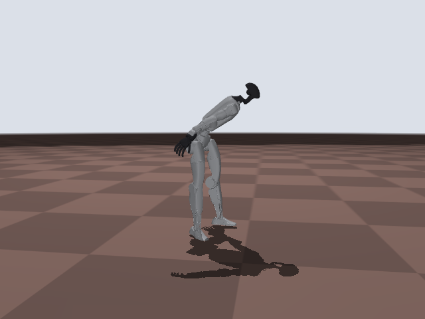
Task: Upper body actions
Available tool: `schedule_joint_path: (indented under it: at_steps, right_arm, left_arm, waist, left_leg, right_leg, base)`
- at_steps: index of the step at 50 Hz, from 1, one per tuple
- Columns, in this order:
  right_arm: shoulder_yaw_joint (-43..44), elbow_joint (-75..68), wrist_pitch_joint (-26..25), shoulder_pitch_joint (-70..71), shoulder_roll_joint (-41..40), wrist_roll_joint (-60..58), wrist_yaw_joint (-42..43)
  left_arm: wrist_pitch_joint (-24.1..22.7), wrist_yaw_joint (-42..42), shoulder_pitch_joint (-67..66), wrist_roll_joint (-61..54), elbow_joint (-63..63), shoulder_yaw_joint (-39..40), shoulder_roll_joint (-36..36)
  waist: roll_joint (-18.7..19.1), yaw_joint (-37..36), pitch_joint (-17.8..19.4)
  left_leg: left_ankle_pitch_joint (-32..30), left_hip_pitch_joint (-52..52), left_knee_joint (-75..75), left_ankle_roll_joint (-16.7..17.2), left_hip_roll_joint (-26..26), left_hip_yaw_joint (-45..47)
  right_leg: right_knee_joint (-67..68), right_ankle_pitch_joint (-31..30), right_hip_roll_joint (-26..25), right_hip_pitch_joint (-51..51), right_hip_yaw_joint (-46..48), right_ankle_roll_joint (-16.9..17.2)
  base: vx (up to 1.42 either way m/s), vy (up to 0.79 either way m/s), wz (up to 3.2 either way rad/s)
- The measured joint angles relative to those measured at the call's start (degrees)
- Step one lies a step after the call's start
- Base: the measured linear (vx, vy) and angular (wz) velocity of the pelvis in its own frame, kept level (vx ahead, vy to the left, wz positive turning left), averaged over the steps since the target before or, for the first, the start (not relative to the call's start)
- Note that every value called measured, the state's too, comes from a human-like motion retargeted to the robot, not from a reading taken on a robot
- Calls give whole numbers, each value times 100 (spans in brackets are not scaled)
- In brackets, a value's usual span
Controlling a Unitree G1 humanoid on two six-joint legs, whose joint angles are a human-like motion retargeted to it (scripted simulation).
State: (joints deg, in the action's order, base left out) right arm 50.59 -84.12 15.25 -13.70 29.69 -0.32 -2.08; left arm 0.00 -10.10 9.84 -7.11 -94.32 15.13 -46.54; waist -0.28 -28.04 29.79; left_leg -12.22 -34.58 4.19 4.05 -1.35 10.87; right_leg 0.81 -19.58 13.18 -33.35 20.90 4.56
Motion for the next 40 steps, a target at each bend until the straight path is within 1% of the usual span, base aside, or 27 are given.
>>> schedule_joint_path:
  at_steps: [2,4,7,10,13,16,20,22,25,30,33,37,40]
  right_arm:
    - [-255,-1,43,69,-159,-22,-36]
    - [-466,5,87,174,-225,-78,-51]
    - [-657,-93,121,304,-193,-108,-102]
    - [-649,-347,142,313,-94,32,-231]
    - [-508,-712,152,156,-116,394,-315]
    - [-305,-1056,207,-16,-252,1004,-413]
    - [41,-1328,231,-262,-566,1809,-569]
    - [114,-1328,83,-336,-716,2176,-444]
    - [-79,-1328,-159,-280,-760,2816,126]
    - [-593,-1328,30,-95,-667,3645,1081]
    - [-749,-1328,-83,-133,-655,3804,1571]
    - [-856,-1328,-278,-107,-655,4092,1910]
    - [-1058,-1328,-109,-12,-540,4372,2167]
  left_arm:
    - [-6,-64,-23,168,34,-40,-130]
    - [-25,-82,-47,288,88,-73,-195]
    - [-45,46,-42,417,281,-54,-196]
    - [-136,262,189,616,591,141,-114]
    - [-292,369,627,715,969,193,-94]
    - [-467,610,1224,573,1234,140,-17]
    - [-774,807,2022,292,1303,-117,198]
    - [-873,856,2402,291,1167,-244,291]
    - [-765,828,2832,359,1011,-347,285]
    - [-884,874,3318,713,1210,176,489]
    - [-903,856,3627,725,1433,164,586]
    - [-826,849,4065,858,1759,-97,471]
    - [-715,998,4298,1128,1918,-231,282]
  waist:
    - [-324,637,0]
    - [-565,1337,0]
    - [-849,2354,0]
    - [-1044,3120,0]
    - [-1268,3569,0]
    - [-1417,3853,0]
    - [-1514,4130,0]
    - [-1551,4334,0]
    - [-1720,4864,0]
    - [-2095,5865,0]
    - [-2266,6149,0]
    - [-2593,6433,0]
    - [-2754,6724,0]
  left_leg:
    - [97,225,-35,1,-137,171]
    - [187,434,-73,3,-306,358]
    - [333,743,-138,28,-565,684]
    - [466,981,-200,80,-824,1083]
    - [528,1090,-213,142,-966,1488]
    - [538,961,-209,208,-1082,1841]
    - [505,618,-176,281,-1200,2246]
    - [479,405,-153,321,-1252,2422]
    - [469,122,-137,382,-1296,2627]
    - [442,-390,-180,481,-1283,2879]
    - [435,-648,-140,526,-1249,3138]
    - [419,-986,-110,605,-1250,3476]
    - [374,-1290,-83,654,-1289,3542]
  right_leg:
    - [8,-6,-131,105,-208,-3]
    - [17,-23,-287,191,-424,-7]
    - [42,-49,-509,293,-751,-15]
    - [54,-84,-743,304,-1092,-45]
    - [68,-146,-897,152,-1460,-97]
    - [62,-267,-1029,-230,-1734,-134]
    - [1,-435,-1167,-824,-1962,-142]
    - [-31,-512,-1248,-1153,-2075,-163]
    - [-78,-642,-1341,-1622,-2182,-162]
    - [-119,-808,-1409,-2367,-2374,-145]
    - [-143,-894,-1457,-2791,-2498,-133]
    - [-114,-927,-1543,-3337,-2619,-159]
    - [-133,-938,-1598,-3671,-2588,-161]
  base:
    - [-38,67,-108]
    - [-50,76,-118]
    - [-44,74,-126]
    - [-49,55,-137]
    - [-53,31,-123]
    - [-80,14,-107]
    - [-76,17,-93]
    - [-69,30,-88]
    - [-72,37,-86]
    - [-48,46,-52]
    - [-26,29,-35]
    - [-14,14,-19]
    - [5,23,2]
